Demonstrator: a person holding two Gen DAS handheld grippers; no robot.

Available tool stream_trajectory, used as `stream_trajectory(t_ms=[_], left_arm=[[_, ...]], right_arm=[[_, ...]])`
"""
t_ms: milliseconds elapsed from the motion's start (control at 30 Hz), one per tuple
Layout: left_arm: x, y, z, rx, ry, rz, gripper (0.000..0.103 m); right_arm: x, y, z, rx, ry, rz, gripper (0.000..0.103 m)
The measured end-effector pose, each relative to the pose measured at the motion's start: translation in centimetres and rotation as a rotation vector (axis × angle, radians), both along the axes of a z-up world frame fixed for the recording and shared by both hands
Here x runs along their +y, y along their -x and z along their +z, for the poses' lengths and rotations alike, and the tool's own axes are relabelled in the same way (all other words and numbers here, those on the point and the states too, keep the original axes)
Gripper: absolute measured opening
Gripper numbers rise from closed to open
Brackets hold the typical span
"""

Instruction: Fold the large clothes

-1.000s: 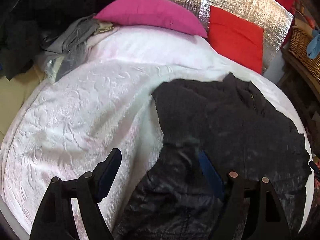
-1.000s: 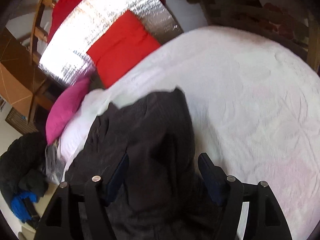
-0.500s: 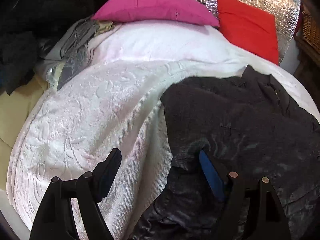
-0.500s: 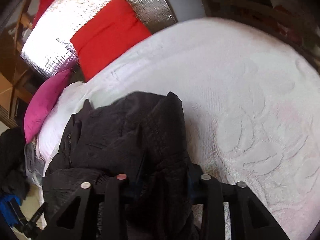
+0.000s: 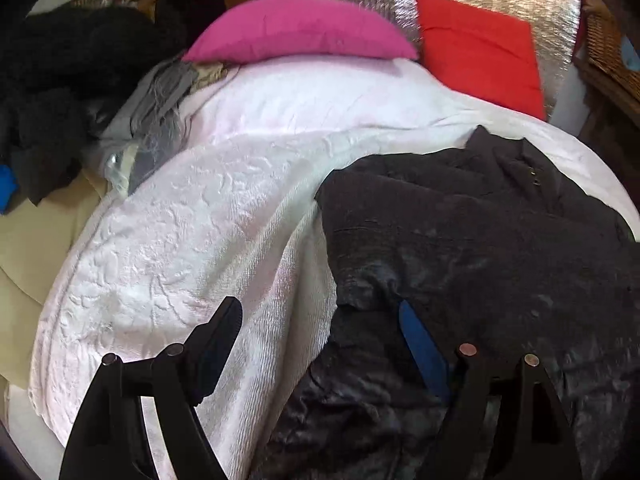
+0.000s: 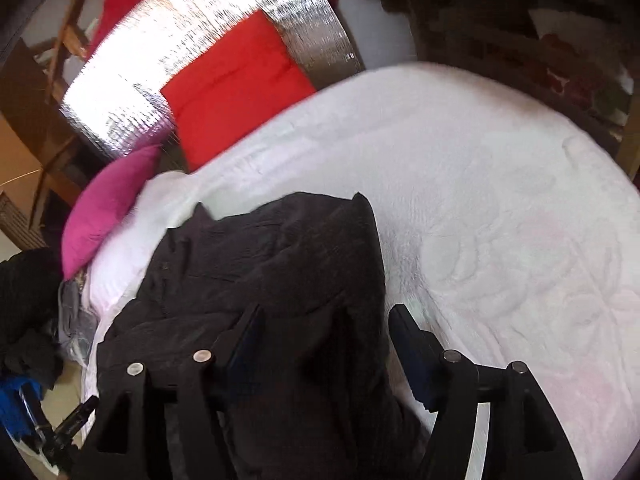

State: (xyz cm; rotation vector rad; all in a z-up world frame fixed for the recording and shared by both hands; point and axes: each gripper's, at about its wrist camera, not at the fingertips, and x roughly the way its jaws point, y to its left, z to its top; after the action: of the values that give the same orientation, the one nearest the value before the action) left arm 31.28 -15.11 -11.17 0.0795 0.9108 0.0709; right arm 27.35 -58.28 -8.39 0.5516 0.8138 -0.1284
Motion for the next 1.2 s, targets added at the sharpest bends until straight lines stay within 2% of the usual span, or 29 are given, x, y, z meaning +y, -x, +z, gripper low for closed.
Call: stream_trajectory(t_ms=[133, 300, 367, 433, 500, 533, 600, 633, 700, 800, 967, 1200], left_arm=[[-0.7, 1.9, 0.1, -0.006, -0.011, -0.030, 0.083], [-1.3, 1.8, -2.7, 0.107, -0.025, -0.060, 0.084], [-1.1, 1.4, -3.5, 0.139, 0.001, -0.051, 0.084], [-0.5, 1.5, -2.7, 0.120, 0.059, -0.049, 0.083], [-0.4, 2.0, -1.4, 0.064, 0.097, -0.077, 0.083], [-0.5, 2.3, -1.0, 0.035, 0.088, -0.083, 0.083], [-1.0, 2.1, -1.5, 0.036, 0.020, -0.069, 0.083], [-1.2, 1.7, -2.5, 0.068, -0.013, -0.068, 0.083], [-1.2, 1.0, -3.9, 0.135, 0.007, -0.074, 0.084], [-1.0, 1.4, -2.9, 0.107, 0.044, -0.068, 0.084], [-1.3, 3.2, -1.3, 0.044, 0.026, -0.075, 0.084], [-1.6, 7.9, 0.7, -0.052, -0.086, -0.098, 0.084]], right_arm=[[1.5, 2.2, 0.8, 0.018, 0.038, 0.038, 0.068], [2.4, 4.5, -1.6, 0.131, 0.065, 0.065, 0.068], [2.6, 4.2, -3.1, 0.166, 0.063, 0.082, 0.068], [2.5, 4.1, -3.4, 0.160, 0.045, 0.083, 0.066], [2.7, 4.8, -2.3, 0.123, 0.058, 0.081, 0.062], [2.8, 5.2, -1.6, 0.094, 0.062, 0.084, 0.062], [3.0, 5.9, -0.9, 0.061, 0.078, 0.090, 0.062], [2.9, 5.6, -1.5, 0.083, 0.087, 0.082, 0.062], [2.7, 5.1, -3.8, 0.180, 0.045, 0.089, 0.065], [2.7, 5.5, -2.9, 0.155, 0.065, 0.087, 0.066], [2.7, 7.7, -0.2, 0.048, 0.051, 0.085, 0.067], [1.9, 13.1, 2.4, -0.059, 0.003, 0.069, 0.067]])
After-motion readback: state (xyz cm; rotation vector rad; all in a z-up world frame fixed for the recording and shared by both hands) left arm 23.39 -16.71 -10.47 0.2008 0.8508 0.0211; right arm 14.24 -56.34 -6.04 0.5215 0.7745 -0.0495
